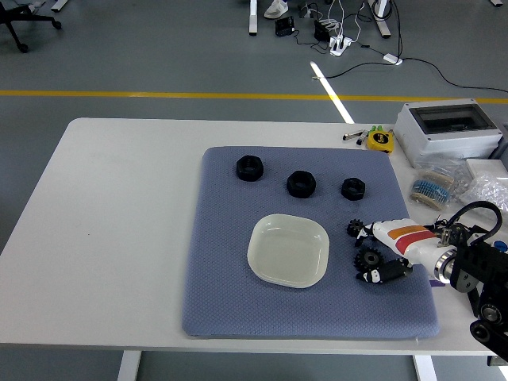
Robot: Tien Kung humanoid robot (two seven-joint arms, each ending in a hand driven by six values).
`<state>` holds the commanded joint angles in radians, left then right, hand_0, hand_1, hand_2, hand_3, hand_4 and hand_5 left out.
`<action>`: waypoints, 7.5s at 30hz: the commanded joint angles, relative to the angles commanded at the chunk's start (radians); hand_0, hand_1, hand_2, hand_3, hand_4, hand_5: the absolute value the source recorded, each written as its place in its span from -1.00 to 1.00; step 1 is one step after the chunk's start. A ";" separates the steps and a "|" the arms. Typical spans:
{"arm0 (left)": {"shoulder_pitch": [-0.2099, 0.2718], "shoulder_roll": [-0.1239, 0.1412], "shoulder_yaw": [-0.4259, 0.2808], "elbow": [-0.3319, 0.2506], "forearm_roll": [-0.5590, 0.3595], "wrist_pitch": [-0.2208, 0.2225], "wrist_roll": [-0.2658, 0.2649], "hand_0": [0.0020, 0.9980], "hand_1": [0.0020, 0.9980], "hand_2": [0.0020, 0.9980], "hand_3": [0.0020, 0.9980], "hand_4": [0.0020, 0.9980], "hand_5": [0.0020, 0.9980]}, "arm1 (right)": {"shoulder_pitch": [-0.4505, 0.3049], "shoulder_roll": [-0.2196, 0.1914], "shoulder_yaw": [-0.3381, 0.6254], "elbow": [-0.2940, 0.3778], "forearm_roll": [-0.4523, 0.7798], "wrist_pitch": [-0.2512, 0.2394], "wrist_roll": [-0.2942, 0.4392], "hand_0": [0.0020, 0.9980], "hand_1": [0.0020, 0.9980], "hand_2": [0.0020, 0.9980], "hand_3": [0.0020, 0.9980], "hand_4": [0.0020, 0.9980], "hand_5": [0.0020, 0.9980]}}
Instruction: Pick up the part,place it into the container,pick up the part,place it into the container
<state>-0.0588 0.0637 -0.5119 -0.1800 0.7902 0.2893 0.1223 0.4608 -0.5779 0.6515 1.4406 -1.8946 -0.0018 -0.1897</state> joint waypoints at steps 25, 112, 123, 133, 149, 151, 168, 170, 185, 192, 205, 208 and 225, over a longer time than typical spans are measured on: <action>0.000 -0.004 -0.025 0.000 0.033 -0.001 0.005 0.37 0.30 0.37 0.12 0.27 0.17 | -0.038 -0.017 0.015 -0.012 -0.002 -0.013 0.018 -0.21 0.03 0.18 0.18 0.71 -0.09; 0.022 0.001 -0.011 0.000 0.027 0.000 0.013 0.37 0.29 0.35 0.12 0.27 0.18 | 0.233 0.227 -0.125 -0.052 -0.105 -0.048 0.037 -0.18 0.20 0.42 0.90 1.00 0.03; 0.022 0.002 -0.001 0.000 0.017 -0.002 0.011 0.37 0.29 0.35 0.11 0.27 0.18 | 0.240 0.194 -0.026 -0.207 -0.001 -0.128 0.051 -0.17 0.16 0.30 0.50 1.00 -0.02; 0.023 0.002 0.003 0.000 0.018 -0.004 0.011 0.37 0.29 0.35 0.11 0.27 0.18 | 0.189 0.150 0.012 -0.282 0.017 -0.076 0.083 -0.19 0.06 0.22 0.34 1.00 -0.03; 0.016 -0.003 0.025 0.000 -0.004 -0.004 0.008 0.37 0.29 0.34 0.11 0.26 0.17 | 0.154 0.137 -0.006 -0.281 0.012 -0.115 0.108 -0.30 -0.03 0.10 0.21 1.00 -0.05; 0.016 -0.003 0.031 0.000 -0.008 -0.005 0.007 0.37 0.29 0.34 0.11 0.26 0.17 | 0.158 0.142 -0.015 -0.295 0.019 -0.121 0.111 -0.30 -0.03 0.10 0.21 1.00 -0.05; 0.016 -0.001 0.057 0.000 -0.021 -0.011 0.007 0.37 0.29 0.34 0.12 0.26 0.17 | 0.167 0.178 -0.078 -0.390 0.087 -0.185 0.133 -0.42 -0.10 0.05 0.15 0.99 -0.11; 0.016 -0.001 0.058 0.000 -0.022 -0.011 0.006 0.37 0.29 0.34 0.12 0.26 0.17 | 0.167 0.182 -0.084 -0.400 0.095 -0.192 0.136 -0.42 -0.10 0.05 0.15 0.99 -0.11; 0.013 -0.001 0.069 0.000 -0.021 -0.016 0.007 0.37 0.28 0.35 0.12 0.26 0.18 | 0.153 0.203 -0.108 -0.439 0.143 -0.280 0.137 -0.71 -0.57 -0.28 -0.06 0.48 -0.19; 0.014 0.000 0.074 0.000 -0.022 -0.017 0.007 0.37 0.28 0.35 0.12 0.27 0.18 | 0.150 0.205 -0.108 -0.441 0.139 -0.283 0.135 -0.80 -0.69 -0.39 -0.10 0.51 -0.29; 0.020 0.003 0.074 0.000 -0.009 -0.021 0.010 0.37 0.28 0.34 0.12 0.26 0.18 | 0.136 0.200 -0.093 -0.407 0.129 -0.286 0.137 -0.91 -0.77 -0.49 -0.18 0.54 -0.34; 0.022 0.004 0.073 0.000 -0.007 -0.022 0.010 0.37 0.28 0.34 0.12 0.27 0.18 | 0.136 0.200 -0.092 -0.387 0.121 -0.288 0.136 -0.92 -0.78 -0.51 -0.19 0.55 -0.34; 0.019 0.007 0.060 0.000 0.018 -0.024 0.012 0.37 0.28 0.33 0.12 0.27 0.18 | 0.131 0.187 -0.088 -0.135 -0.019 -0.277 0.105 -0.93 -0.79 -0.53 -0.20 0.57 -0.35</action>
<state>-0.0397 0.0711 -0.4523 -0.1800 0.8080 0.2652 0.1339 0.5918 -0.3905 0.5632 1.3054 -1.9133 -0.2789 -0.0843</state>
